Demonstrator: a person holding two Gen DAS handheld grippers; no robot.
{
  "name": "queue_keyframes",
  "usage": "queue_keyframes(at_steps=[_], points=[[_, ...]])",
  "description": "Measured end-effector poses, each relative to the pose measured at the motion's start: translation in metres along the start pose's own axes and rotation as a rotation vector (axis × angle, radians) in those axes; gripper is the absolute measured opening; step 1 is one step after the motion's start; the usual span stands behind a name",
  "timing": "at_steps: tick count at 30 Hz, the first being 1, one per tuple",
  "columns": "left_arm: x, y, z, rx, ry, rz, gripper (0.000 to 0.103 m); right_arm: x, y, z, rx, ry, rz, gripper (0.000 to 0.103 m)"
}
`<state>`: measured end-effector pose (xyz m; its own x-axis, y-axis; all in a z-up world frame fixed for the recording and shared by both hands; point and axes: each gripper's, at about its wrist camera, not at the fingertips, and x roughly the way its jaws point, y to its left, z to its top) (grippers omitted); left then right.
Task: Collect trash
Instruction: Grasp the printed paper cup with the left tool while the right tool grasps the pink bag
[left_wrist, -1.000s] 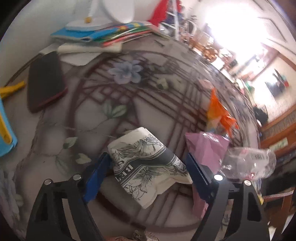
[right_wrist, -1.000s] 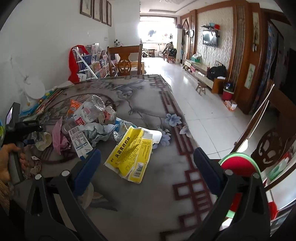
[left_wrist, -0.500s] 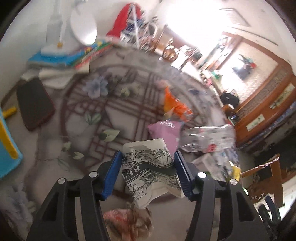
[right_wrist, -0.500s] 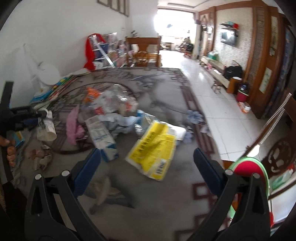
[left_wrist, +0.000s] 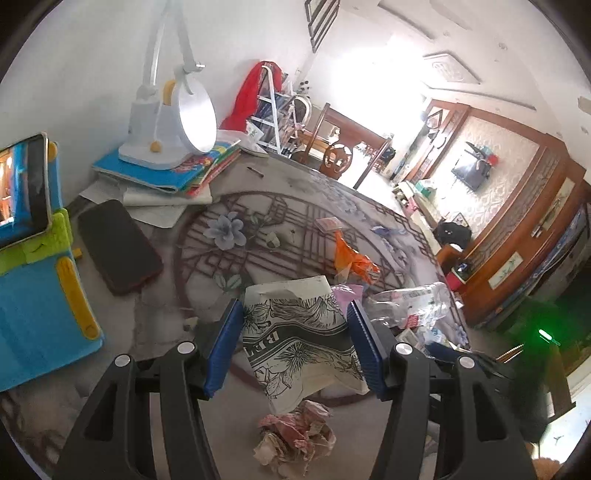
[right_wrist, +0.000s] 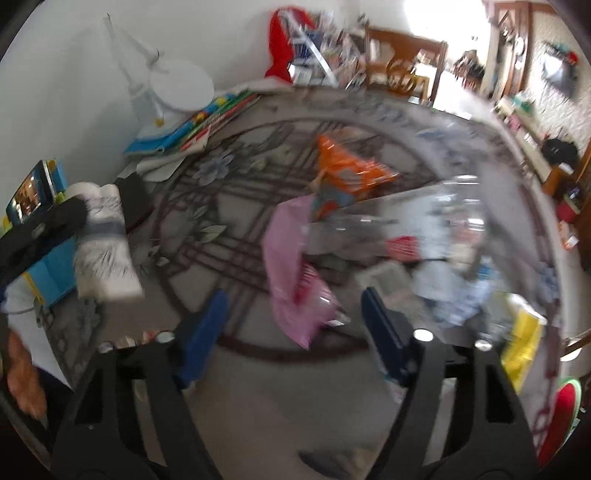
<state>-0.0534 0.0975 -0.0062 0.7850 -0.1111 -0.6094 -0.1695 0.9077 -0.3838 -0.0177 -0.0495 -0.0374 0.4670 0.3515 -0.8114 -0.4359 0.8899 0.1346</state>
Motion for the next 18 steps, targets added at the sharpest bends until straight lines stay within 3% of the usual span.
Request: queue_keyframes(at_steps=[2, 4, 14, 15, 16, 18], points=[[-0.002, -0.001, 0.001, 0.010, -0.014, -0.007, 0.055, 0.020, 0.002, 0.007, 0.025, 0.047, 0.014, 0.049], [-0.005, -0.001, 0.001, 0.005, -0.023, -0.021, 0.055, 0.041, 0.002, 0.012, 0.045, 0.104, 0.024, 0.040], [-0.003, 0.005, -0.001, -0.029, -0.012, -0.053, 0.055, 0.089, 0.004, 0.024, 0.020, 0.203, -0.049, 0.038], [-0.003, 0.005, -0.001, -0.029, -0.013, -0.052, 0.055, 0.089, 0.004, 0.023, 0.016, 0.200, -0.054, 0.033], [-0.002, 0.005, -0.001, -0.029, -0.012, -0.051, 0.055, 0.088, 0.005, 0.023, 0.013, 0.193, -0.055, 0.022], [-0.002, 0.005, -0.001, -0.029, -0.012, -0.050, 0.055, 0.083, 0.007, 0.022, 0.014, 0.174, -0.049, 0.017]])
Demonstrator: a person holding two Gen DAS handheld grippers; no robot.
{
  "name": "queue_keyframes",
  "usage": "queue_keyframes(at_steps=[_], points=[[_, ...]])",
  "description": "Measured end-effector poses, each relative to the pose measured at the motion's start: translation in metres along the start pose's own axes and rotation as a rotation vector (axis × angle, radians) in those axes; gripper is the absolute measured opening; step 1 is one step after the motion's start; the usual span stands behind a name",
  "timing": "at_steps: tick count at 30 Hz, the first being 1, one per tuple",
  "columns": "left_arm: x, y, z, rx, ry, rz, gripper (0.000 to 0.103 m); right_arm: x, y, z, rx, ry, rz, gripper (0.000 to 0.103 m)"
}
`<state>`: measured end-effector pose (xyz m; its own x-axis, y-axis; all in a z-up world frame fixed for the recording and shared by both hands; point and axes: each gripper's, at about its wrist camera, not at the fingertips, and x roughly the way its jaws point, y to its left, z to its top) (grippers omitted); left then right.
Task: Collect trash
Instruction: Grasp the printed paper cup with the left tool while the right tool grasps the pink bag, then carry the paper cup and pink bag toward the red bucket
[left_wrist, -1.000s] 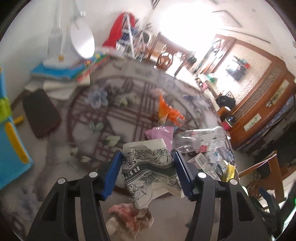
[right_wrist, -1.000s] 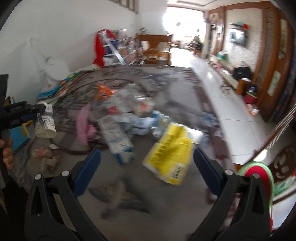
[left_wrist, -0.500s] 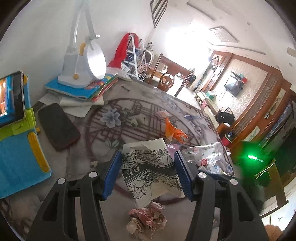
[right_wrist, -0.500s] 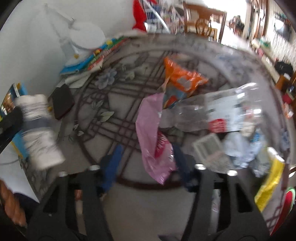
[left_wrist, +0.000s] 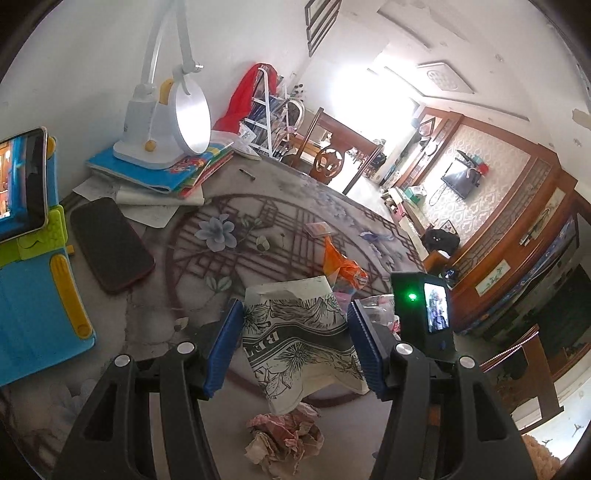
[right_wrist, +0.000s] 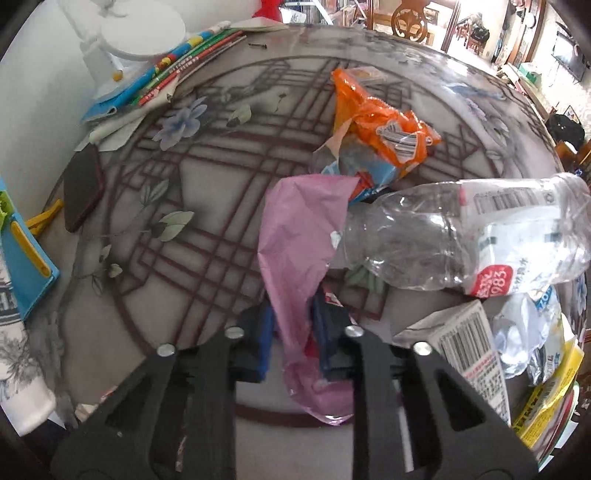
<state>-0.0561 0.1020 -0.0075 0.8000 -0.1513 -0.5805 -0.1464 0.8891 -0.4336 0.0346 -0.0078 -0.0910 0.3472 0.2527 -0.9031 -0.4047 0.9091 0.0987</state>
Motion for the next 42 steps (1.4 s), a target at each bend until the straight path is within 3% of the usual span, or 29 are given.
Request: queue_keyframes(at_steps=[2, 9, 14, 23, 30, 35, 42], points=[[0.000, 0.000, 0.000, 0.004, -0.001, 0.004, 0.055, -0.011, 0.002, -0.004, -0.002, -0.027, 0.016, 0.012], [0.004, -0.003, -0.001, 0.024, 0.006, 0.023, 0.055, -0.072, -0.007, -0.031, 0.047, -0.149, 0.113, 0.011], [0.007, -0.011, -0.004, 0.060, 0.010, 0.040, 0.055, -0.113, -0.020, -0.060, 0.071, -0.228, 0.131, 0.011], [0.026, -0.042, -0.023, 0.157, 0.069, 0.021, 0.055, -0.155, -0.060, -0.117, 0.136, -0.310, 0.060, 0.011], [0.032, -0.062, -0.038, 0.257, 0.070, 0.067, 0.055, -0.176, -0.097, -0.167, 0.220, -0.348, -0.034, 0.011], [0.030, -0.091, -0.048, 0.361, 0.067, 0.087, 0.055, -0.192, -0.129, -0.193, 0.313, -0.373, -0.050, 0.011], [0.024, -0.143, -0.065, 0.365, 0.106, -0.052, 0.055, -0.216, -0.167, -0.221, 0.411, -0.403, -0.063, 0.011]])
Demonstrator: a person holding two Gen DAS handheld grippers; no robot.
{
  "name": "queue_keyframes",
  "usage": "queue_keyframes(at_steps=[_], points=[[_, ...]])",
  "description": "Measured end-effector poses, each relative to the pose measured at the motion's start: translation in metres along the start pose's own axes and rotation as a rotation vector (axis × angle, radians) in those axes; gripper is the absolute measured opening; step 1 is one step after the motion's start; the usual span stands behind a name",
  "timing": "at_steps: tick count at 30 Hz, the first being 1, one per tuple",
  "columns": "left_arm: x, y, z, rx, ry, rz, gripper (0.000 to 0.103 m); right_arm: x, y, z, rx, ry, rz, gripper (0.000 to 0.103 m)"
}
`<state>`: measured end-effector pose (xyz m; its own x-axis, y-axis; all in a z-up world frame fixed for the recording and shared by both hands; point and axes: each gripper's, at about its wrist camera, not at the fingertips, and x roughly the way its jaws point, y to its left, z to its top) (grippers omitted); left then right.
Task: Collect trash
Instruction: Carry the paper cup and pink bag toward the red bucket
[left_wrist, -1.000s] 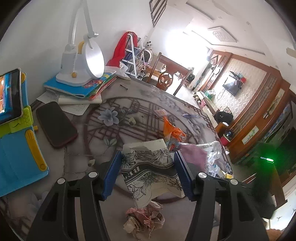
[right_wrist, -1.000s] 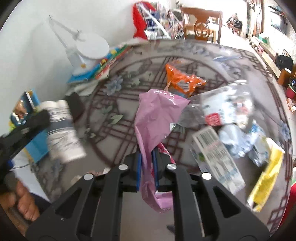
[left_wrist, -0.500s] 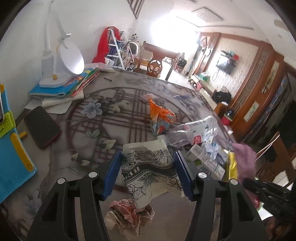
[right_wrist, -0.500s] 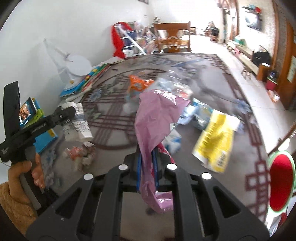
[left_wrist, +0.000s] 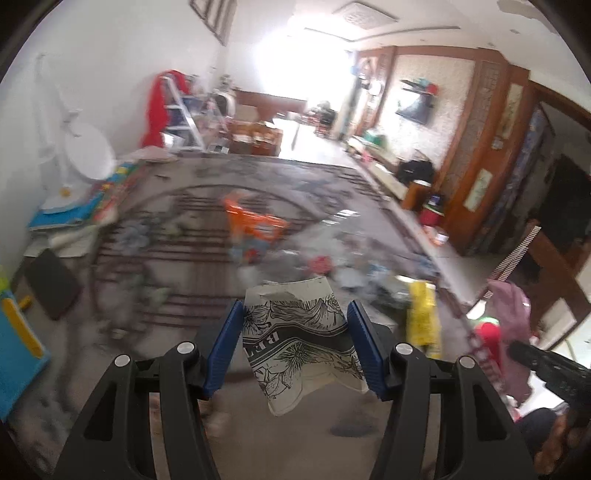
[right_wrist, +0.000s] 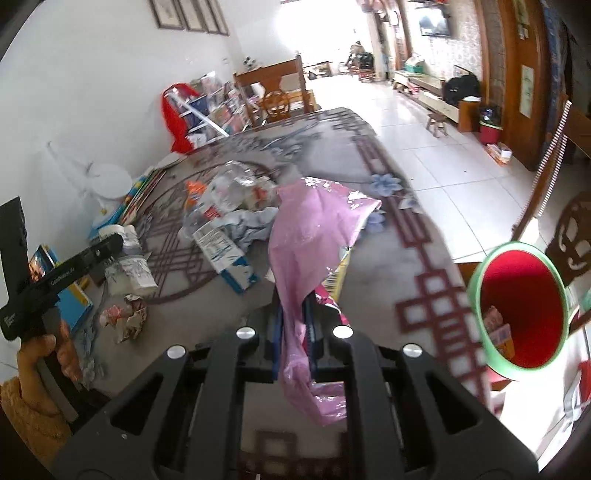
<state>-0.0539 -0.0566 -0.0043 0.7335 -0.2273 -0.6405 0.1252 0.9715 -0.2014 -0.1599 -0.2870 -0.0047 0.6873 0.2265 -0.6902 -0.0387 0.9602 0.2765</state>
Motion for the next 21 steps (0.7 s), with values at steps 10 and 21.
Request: queue_keyframes(at_steps=[10, 21], points=[[0.021, -0.107, -0.002, 0.095, 0.083, -0.234, 0.055, -0.045, -0.063, 0.006, 0.075, -0.041, -0.085, 0.011], [0.051, -0.217, 0.007, 0.208, 0.128, -0.411, 0.055, -0.068, -0.152, 0.015, 0.209, -0.091, -0.208, 0.011]])
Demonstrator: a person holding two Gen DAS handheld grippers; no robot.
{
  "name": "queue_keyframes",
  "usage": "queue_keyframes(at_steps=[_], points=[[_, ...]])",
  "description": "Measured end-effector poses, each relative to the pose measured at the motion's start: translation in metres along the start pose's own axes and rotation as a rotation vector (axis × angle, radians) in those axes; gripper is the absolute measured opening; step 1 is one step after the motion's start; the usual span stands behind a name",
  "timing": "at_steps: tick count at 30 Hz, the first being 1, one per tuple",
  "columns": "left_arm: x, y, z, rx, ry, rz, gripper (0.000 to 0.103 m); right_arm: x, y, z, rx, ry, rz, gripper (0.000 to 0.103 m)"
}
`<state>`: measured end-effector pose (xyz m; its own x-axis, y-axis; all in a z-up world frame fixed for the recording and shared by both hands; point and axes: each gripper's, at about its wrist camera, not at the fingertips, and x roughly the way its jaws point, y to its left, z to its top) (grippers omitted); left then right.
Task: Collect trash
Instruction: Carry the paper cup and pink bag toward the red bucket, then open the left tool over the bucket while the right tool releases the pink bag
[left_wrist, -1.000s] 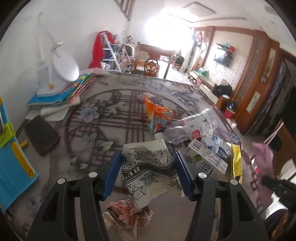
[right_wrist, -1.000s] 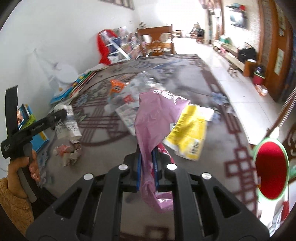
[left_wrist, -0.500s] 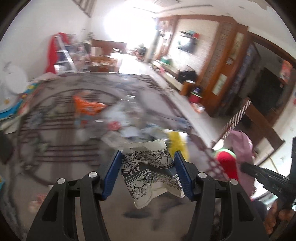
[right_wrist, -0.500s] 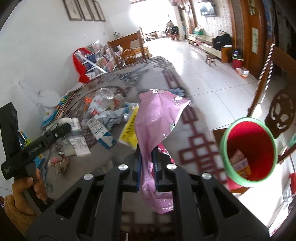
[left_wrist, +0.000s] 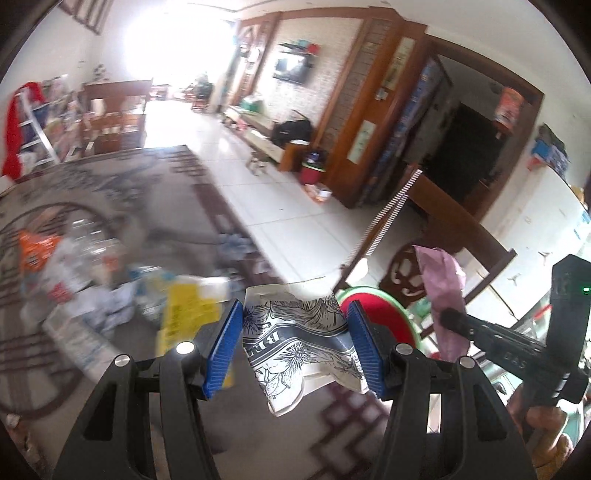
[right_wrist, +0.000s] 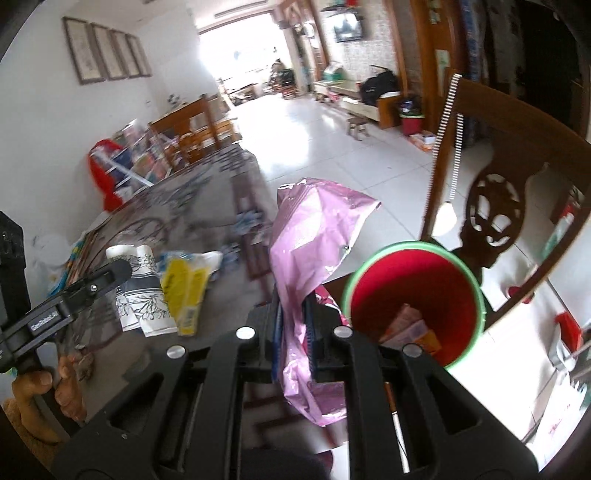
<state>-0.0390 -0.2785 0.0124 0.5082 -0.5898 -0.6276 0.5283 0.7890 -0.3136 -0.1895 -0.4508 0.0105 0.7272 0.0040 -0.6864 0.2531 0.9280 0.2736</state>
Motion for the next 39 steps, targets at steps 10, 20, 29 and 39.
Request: queue_keyframes(at_steps=[10, 20, 29, 39], points=[[0.086, -0.066, 0.005, 0.071, 0.116, -0.163, 0.055, 0.036, -0.073, -0.008, 0.148, 0.041, -0.119, 0.011], [0.146, -0.109, 0.000, 0.129, 0.193, -0.225, 0.057, 0.054, -0.111, -0.028, 0.251, 0.060, -0.155, 0.013], [0.146, -0.111, -0.002, 0.157, 0.177, -0.202, 0.078, 0.054, -0.119, -0.027, 0.253, 0.036, -0.210, 0.039], [0.085, -0.073, 0.001, 0.126, 0.076, -0.102, 0.078, 0.021, -0.086, -0.006, 0.191, -0.032, -0.174, 0.051]])
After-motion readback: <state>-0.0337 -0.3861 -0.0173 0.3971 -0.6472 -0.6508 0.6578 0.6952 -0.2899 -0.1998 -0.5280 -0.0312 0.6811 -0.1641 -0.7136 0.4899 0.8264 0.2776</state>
